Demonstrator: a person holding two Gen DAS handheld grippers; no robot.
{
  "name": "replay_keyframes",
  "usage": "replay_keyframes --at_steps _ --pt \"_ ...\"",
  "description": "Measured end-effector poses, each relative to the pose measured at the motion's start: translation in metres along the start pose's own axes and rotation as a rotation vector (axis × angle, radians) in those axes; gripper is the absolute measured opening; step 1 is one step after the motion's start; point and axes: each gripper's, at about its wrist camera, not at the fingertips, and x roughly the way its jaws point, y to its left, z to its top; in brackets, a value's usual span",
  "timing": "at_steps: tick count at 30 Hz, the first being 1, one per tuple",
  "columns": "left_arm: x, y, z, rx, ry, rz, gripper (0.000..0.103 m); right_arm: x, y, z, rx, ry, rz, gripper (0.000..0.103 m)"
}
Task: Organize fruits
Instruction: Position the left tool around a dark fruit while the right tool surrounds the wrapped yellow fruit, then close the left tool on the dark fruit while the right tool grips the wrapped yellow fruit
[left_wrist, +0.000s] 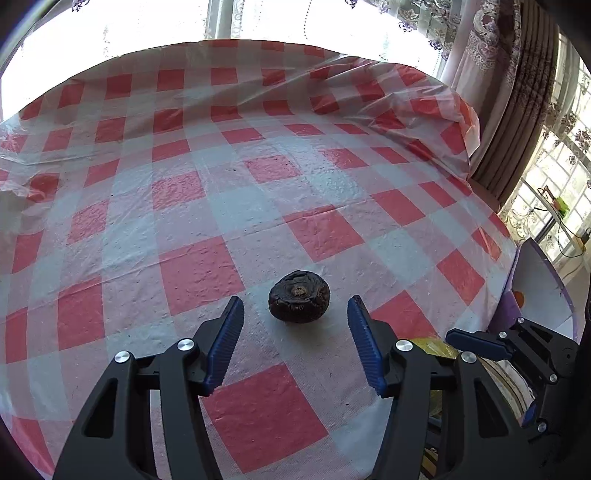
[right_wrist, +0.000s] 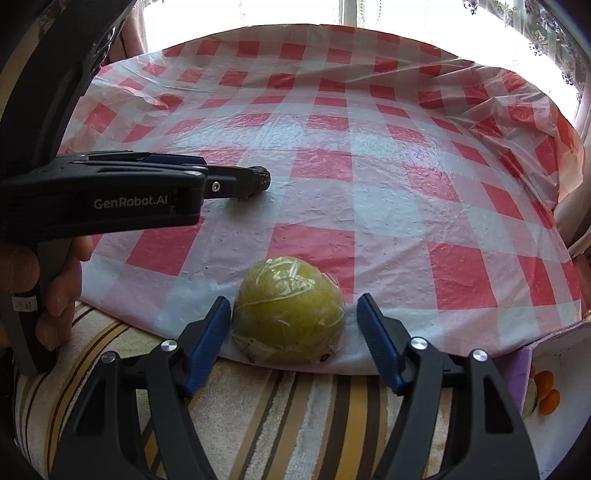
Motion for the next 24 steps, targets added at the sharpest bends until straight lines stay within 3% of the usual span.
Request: replay_keyframes --at_steps 8,14,24 --pt "0.012 0.001 0.007 -0.007 0.016 -0.023 0.049 0.0 0.003 0.0 -0.017 -0.01 0.006 0.063" --pt "0.019 -0.001 0.006 -0.001 0.041 -0.027 0.036 -0.001 0.003 0.0 -0.015 -0.01 0.005 0.062" --pt "0.009 -0.006 0.0 0.026 0.014 0.002 0.035 -0.003 0.003 -0.001 -0.014 -0.013 0.001 0.062"
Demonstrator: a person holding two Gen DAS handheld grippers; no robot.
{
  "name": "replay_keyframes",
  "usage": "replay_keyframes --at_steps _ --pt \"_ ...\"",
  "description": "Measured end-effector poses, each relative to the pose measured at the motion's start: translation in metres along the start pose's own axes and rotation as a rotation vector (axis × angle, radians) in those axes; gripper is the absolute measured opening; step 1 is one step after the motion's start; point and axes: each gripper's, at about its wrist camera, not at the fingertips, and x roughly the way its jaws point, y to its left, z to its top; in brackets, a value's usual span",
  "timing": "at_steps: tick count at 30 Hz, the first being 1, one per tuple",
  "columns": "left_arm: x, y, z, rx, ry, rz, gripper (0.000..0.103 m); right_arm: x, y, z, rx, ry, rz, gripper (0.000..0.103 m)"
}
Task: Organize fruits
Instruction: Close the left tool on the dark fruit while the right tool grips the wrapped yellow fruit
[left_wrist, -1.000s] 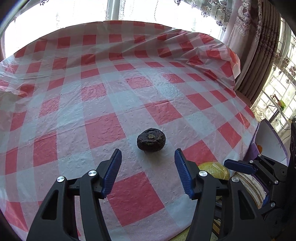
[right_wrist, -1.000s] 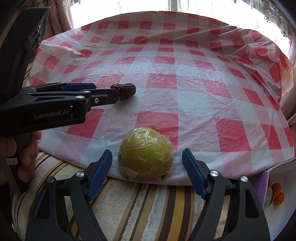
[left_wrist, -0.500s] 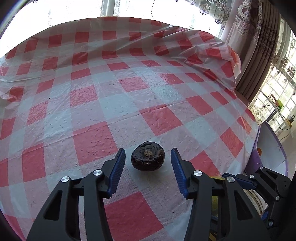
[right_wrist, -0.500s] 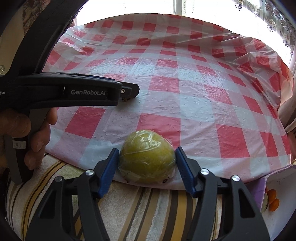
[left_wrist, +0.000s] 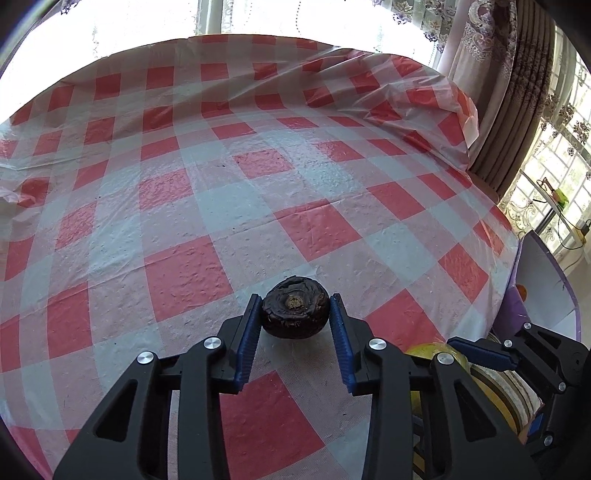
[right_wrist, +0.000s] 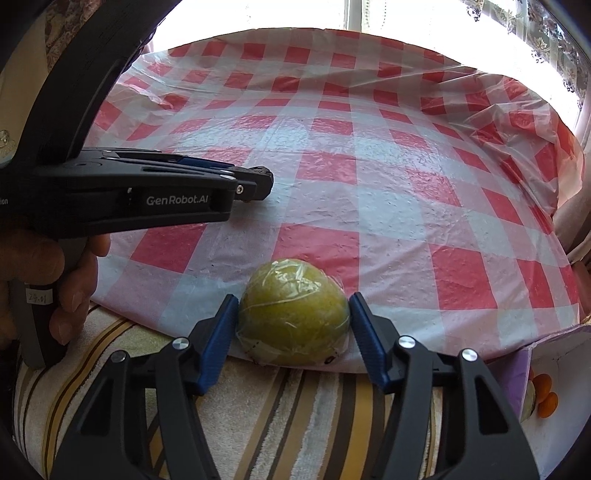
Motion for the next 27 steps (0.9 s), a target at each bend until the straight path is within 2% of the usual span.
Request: replay_keyframes --at_steps 11,27 --pt "-0.025 -0.008 -0.011 0.014 -0.05 0.038 0.035 -0.008 0.0 -0.007 0.017 -0.005 -0.035 0.061" --pt "-0.056 -0.024 -0.028 0.029 -0.088 0.054 0.035 -0.033 -0.007 -0.017 0.069 -0.038 -0.061 0.061"
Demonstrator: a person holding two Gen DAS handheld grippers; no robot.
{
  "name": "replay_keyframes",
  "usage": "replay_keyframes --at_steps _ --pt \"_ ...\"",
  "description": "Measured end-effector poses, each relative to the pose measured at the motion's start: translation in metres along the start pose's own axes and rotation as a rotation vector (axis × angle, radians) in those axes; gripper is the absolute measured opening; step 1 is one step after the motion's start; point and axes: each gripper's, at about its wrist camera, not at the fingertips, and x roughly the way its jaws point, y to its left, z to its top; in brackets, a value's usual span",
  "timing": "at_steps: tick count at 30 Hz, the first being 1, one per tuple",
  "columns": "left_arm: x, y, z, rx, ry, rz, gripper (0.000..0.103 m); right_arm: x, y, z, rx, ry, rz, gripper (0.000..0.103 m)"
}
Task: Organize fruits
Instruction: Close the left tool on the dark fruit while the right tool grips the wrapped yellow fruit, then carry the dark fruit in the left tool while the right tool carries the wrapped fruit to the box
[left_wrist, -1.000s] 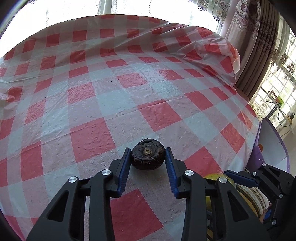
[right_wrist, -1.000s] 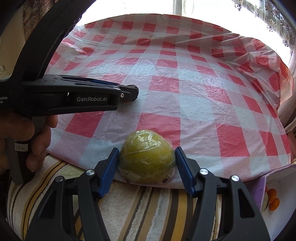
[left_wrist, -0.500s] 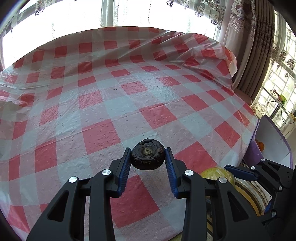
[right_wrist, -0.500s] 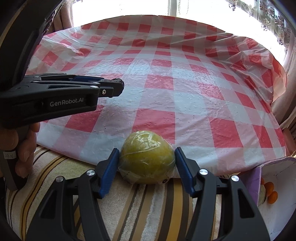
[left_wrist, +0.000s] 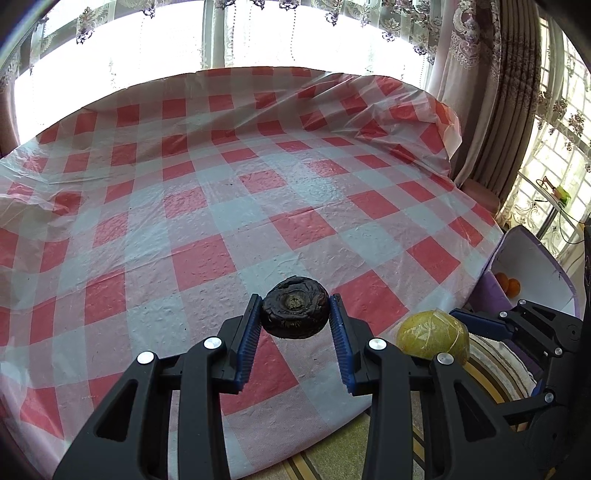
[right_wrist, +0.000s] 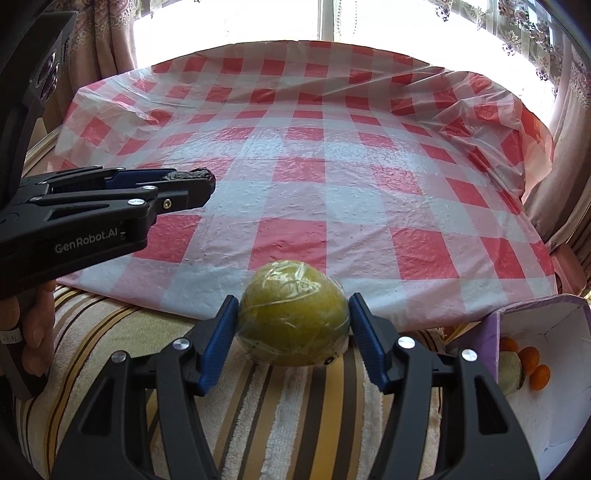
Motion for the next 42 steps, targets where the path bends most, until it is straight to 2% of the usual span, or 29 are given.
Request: replay_keyframes --at_steps 17,36,42 --pt "-0.018 -0.04 -0.006 0.081 0.002 -0.005 0.035 -0.036 -0.045 -0.012 0.084 -0.036 -0.046 0.061" --pt "-0.02 -0.119 -0.009 0.223 0.026 -0.072 0.035 -0.08 -0.116 -0.048 0.195 -0.062 -0.147 0.061" --pt "-0.02 -0.147 -0.009 0.258 0.034 -0.116 0.035 -0.092 -0.143 -0.063 0.24 -0.064 -0.19 0.061"
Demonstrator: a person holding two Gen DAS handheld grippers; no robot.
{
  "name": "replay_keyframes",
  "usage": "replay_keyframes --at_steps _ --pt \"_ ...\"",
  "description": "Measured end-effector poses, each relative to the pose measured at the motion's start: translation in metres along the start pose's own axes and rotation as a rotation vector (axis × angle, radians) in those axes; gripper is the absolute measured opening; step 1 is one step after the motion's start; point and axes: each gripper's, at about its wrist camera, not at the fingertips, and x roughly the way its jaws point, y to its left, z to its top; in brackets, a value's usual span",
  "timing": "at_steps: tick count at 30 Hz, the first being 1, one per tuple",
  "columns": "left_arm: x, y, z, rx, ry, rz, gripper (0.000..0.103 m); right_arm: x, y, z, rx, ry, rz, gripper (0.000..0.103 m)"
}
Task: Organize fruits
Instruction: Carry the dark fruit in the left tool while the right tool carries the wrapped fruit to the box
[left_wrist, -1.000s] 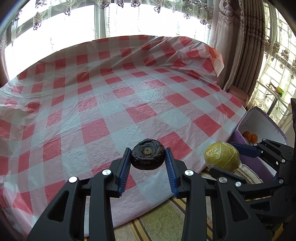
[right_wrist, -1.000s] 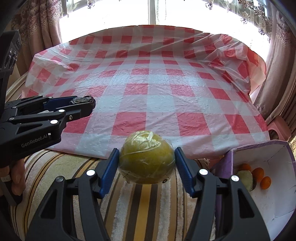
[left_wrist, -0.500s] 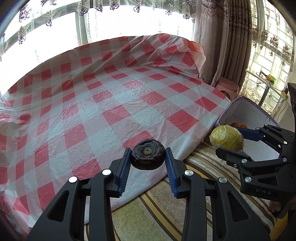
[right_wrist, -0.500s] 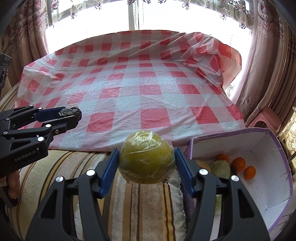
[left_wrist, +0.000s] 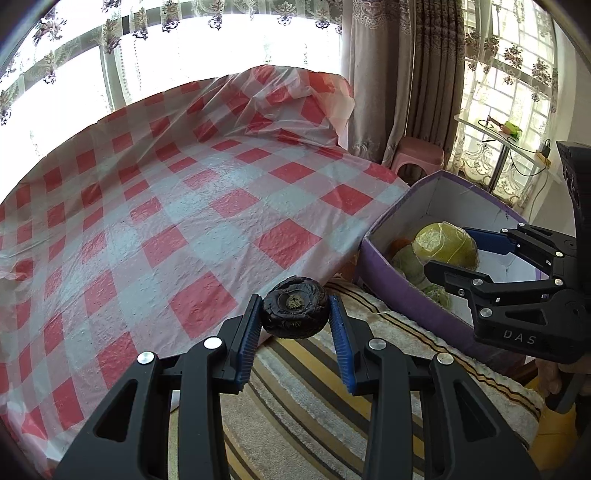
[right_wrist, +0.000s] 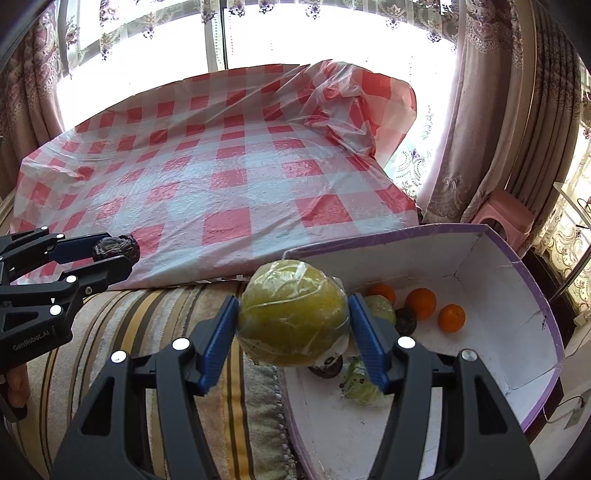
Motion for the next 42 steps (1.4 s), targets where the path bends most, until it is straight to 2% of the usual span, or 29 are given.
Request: replay_keyframes --at_steps 8,15,21,28,34,42 --pt "0.011 -0.044 0.006 0.078 0.019 -0.041 0.035 -0.006 -0.052 -0.016 0.069 0.01 -0.076 0.061" --pt "0.024 -0.084 0.015 0.136 0.033 -0.101 0.035 -0.007 -0.108 -0.032 0.144 0.028 -0.181 0.061" --pt "0.041 -0.118 0.022 0.174 0.062 -0.151 0.035 -0.004 -0.141 -0.044 0.178 0.043 -0.251 0.061" --pt "0.068 -0.157 0.02 0.216 0.143 -0.212 0.035 0.002 -0.16 -0.048 0.21 0.053 -0.284 0.061" --pt "0.094 -0.175 0.018 0.167 0.242 -0.255 0.035 0.012 -0.167 -0.052 0.229 0.077 -0.281 0.061" --pt "0.121 -0.185 0.021 0.139 0.316 -0.324 0.035 0.032 -0.177 -0.059 0.243 0.142 -0.286 0.061"
